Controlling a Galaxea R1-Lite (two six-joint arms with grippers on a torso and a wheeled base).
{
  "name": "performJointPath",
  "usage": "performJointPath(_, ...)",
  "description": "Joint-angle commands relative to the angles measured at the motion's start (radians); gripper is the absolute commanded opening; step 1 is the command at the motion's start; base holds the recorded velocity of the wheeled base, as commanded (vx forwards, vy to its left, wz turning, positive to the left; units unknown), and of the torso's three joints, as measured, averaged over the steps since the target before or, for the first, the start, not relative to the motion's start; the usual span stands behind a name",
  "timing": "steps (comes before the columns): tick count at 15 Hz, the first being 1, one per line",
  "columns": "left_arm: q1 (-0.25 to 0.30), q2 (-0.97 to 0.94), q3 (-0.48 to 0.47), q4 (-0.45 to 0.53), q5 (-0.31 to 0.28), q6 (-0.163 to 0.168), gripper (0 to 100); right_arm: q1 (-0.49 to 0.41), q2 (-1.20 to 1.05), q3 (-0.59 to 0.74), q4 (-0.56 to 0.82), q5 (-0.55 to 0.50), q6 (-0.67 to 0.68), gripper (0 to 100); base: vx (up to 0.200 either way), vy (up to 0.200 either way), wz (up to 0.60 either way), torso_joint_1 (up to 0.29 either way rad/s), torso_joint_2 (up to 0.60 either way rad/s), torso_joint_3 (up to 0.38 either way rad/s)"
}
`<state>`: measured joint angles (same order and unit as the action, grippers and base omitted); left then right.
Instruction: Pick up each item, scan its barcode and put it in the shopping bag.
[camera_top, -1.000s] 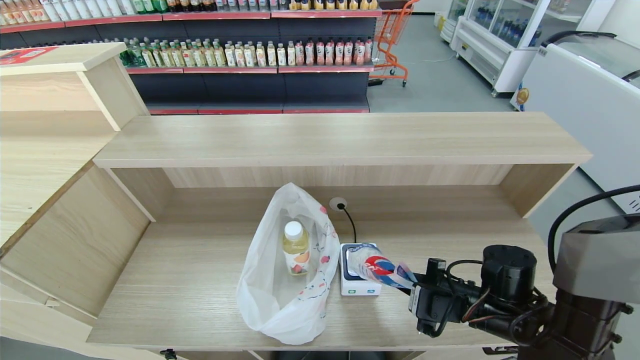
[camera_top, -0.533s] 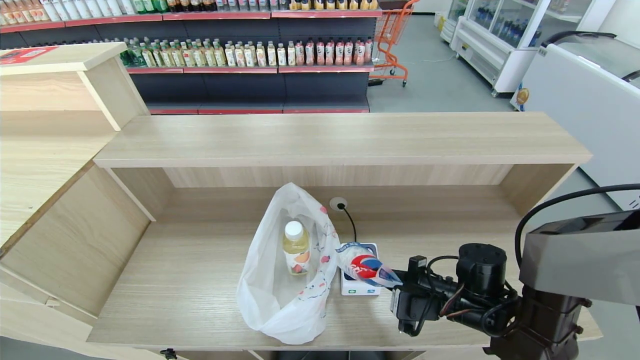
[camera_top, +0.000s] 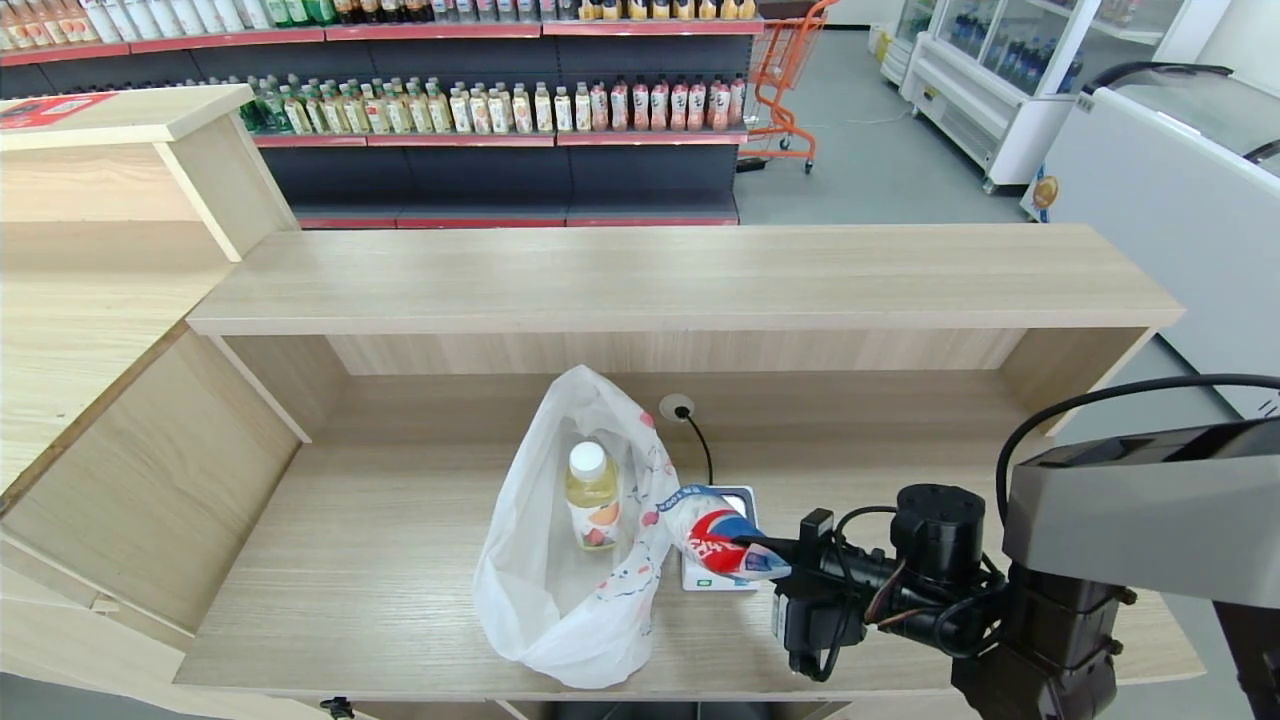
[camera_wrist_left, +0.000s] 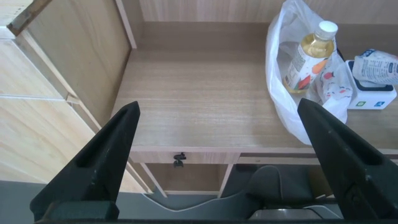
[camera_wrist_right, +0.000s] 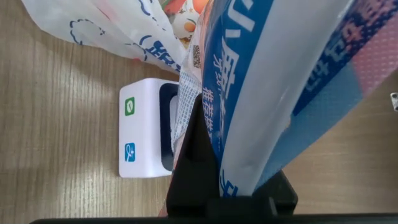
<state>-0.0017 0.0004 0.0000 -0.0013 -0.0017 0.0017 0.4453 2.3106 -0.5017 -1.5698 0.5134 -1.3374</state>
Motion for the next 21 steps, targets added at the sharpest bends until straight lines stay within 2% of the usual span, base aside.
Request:
performJointPath(1, 0.0, 0.0, 0.0, 0.0, 0.002, 0.0, 100, -0.01, 0.016, -0.023, -0.001, 0.023, -0.016, 0, 0.0, 0.0, 0.0, 0.0, 0.0, 0.0)
performJointPath(14, 0.0, 0.0, 0.0, 0.0, 0.0, 0.0, 100, -0.039, 0.024, -0.035, -0.001, 0.062, -0.066, 0, 0.0, 0.0, 0.0, 0.0, 0.0, 0.0)
performJointPath(17, 0.0, 0.0, 0.0, 0.0, 0.0, 0.0, 100, -0.017, -0.094, -0.034, -0.001, 0.057, -0.051, 0, 0.0, 0.0, 0.0, 0.0, 0.0, 0.0)
performJointPath(18, -0.001, 0.0, 0.0, 0.0, 0.0, 0.0, 100, 0.016, -0.194, -0.008, -0.001, 0.053, 0.001, 0, 0.0, 0.0, 0.0, 0.0, 0.0, 0.0)
performJointPath(19, 0.0, 0.0, 0.0, 0.0, 0.0, 0.0, 100, 0.029, -0.286, 0.037, -0.001, 0.008, 0.077, 0, 0.0, 0.0, 0.0, 0.0, 0.0, 0.0)
performJointPath(21, 0.0, 0.0, 0.0, 0.0, 0.002, 0.0, 100, 0.084, -0.479, 0.134, -0.001, -0.233, 0.317, 0, 0.0, 0.0, 0.0, 0.0, 0.0, 0.0)
